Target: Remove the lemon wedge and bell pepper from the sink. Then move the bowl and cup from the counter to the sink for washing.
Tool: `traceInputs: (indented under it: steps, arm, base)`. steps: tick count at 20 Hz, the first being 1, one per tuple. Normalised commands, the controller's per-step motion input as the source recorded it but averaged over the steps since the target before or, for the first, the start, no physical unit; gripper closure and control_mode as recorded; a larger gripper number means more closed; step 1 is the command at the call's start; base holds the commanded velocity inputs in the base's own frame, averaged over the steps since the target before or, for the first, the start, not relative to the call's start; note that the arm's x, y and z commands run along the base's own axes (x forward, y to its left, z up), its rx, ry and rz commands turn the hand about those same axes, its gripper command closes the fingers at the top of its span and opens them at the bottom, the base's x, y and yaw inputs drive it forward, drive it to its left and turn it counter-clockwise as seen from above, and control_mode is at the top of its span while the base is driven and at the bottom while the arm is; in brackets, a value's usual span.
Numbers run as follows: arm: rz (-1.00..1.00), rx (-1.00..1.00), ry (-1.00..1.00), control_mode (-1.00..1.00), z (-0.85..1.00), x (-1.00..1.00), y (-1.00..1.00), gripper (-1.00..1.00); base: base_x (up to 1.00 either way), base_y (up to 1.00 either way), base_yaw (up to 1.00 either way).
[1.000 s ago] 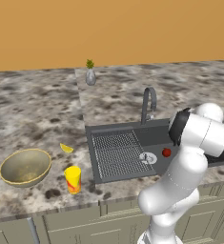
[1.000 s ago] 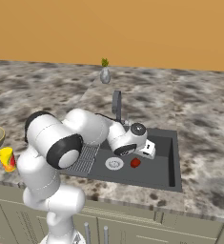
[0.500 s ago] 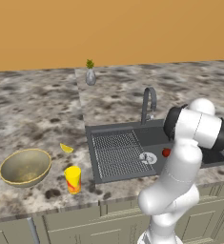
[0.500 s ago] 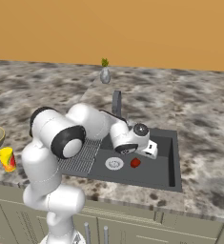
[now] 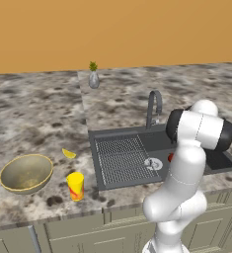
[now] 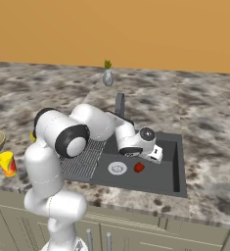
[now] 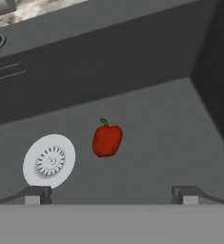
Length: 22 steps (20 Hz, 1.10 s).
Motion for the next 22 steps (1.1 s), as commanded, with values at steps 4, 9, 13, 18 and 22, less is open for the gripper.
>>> traceInputs:
  steps: [4,9,13,18,22]
  arm:
    - [0.00,0.03,0.00,-1.00,-0.09,0.08,0.00,-1.00]
    - [0.00,0.00,0.00,-1.00,-0.13,0.08,0.00,-1.00]
    - [0.00,0.02,0.00,-1.00,-0.15,0.10,0.00,-1.00]
    - [0.00,0.02,0.00,-1.00,-0.16,0.10,0.00,-1.00]
    - [0.00,0.01,0.00,-1.00,-0.17,0.08,0.00,-1.00]
  base:
    - [0.00,0.00,0.00]
    - [0.00,0.00,0.00]
    - [0.00,0.00,0.00]
    - [0.00,0.00,0.00]
    - [0.00,0.00,0.00]
